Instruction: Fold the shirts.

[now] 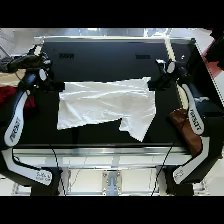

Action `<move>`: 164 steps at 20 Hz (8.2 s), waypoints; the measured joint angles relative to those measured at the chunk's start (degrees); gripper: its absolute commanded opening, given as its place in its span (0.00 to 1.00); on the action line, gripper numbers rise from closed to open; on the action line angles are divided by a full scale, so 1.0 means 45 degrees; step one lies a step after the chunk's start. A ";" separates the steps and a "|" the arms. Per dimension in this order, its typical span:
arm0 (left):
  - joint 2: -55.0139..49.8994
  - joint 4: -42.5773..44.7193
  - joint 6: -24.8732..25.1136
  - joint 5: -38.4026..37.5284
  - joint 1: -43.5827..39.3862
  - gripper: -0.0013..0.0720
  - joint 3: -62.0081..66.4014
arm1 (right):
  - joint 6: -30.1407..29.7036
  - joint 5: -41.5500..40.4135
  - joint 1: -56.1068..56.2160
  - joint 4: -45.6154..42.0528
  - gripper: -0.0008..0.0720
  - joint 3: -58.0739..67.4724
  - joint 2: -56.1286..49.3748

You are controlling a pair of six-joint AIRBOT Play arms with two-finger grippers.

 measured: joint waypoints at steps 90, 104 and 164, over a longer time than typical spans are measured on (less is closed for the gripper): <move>1.1618 -0.7728 -0.0646 0.2603 0.3230 0.03 -1.0224 | 0.0384 -0.2307 -0.1127 0.8194 0.03 -1.4469 1.4265; 0.2307 -0.5523 0.0471 0.2652 0.1195 0.04 -0.4061 | -0.1676 -0.4580 -0.1117 0.7893 0.03 -0.8786 0.5178; -0.2161 -0.3949 0.3225 -0.1977 -0.4371 0.37 0.4503 | -0.5139 0.1763 -0.2856 1.0972 0.04 -0.3939 -0.1030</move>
